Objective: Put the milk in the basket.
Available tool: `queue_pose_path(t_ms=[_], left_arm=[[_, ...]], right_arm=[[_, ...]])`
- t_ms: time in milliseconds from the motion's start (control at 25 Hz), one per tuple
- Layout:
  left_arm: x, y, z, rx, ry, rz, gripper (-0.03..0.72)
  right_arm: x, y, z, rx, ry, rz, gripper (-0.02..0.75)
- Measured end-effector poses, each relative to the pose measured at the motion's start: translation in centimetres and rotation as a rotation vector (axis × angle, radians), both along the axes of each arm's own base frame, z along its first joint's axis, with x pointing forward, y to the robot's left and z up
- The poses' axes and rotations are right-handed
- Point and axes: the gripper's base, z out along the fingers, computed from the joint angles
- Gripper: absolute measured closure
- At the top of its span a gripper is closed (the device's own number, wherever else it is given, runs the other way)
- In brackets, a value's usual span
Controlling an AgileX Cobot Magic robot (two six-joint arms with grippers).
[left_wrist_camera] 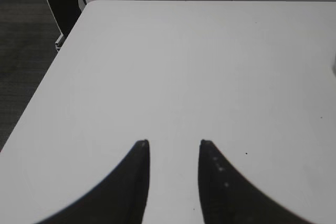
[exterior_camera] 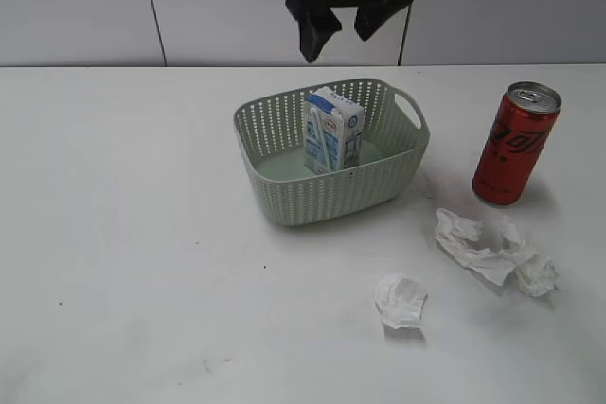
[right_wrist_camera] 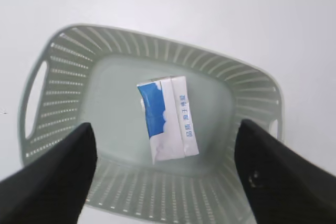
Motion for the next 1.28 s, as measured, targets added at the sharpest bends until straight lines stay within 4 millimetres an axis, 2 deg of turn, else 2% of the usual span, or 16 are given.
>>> queue_pose_path(t_ms=[160,280,400,560,680,800,880,1000,1120,1280], left_arm=[[0.0,0.0,0.0,0.0,0.0,0.0,0.453],[0.0,0.0,0.0,0.0,0.0,0.0,0.453],[0.0,0.0,0.0,0.0,0.0,0.0,0.453],[0.0,0.0,0.0,0.0,0.0,0.0,0.453],[0.0,0.0,0.0,0.0,0.0,0.0,0.453],[0.0,0.0,0.0,0.0,0.0,0.0,0.453],[0.0,0.0,0.0,0.0,0.0,0.0,0.453],[0.0,0.0,0.0,0.0,0.0,0.0,0.453],[0.0,0.0,0.0,0.0,0.0,0.0,0.453],[0.0,0.0,0.0,0.0,0.0,0.0,0.453]], right_arm=[[-1.1,-0.4,3.1,0.056,-0.033,0.003,0.115],[-2.8,-1.4,7.1,0.102,-0.098,0.005,0.125],[-5.5,-3.5,11.1,0.108,-0.182,0.0,0.133],[-8.1,-7.6,13.1,-0.004,-0.256,-0.044,0.139],[-8.6,-12.5,12.8,-0.032,-0.226,-0.159,0.142],[-9.4,-17.4,11.4,-0.037,-0.156,-0.293,0.142],[-10.8,-19.5,10.2,-0.05,-0.108,-0.349,0.142],[-14.3,-21.4,8.4,-0.068,-0.047,-0.39,0.142],[-18.4,-22.2,6.3,-0.061,-0.015,-0.419,0.142],[-23.3,-23.0,4.2,0.002,-0.074,-0.473,0.142]])
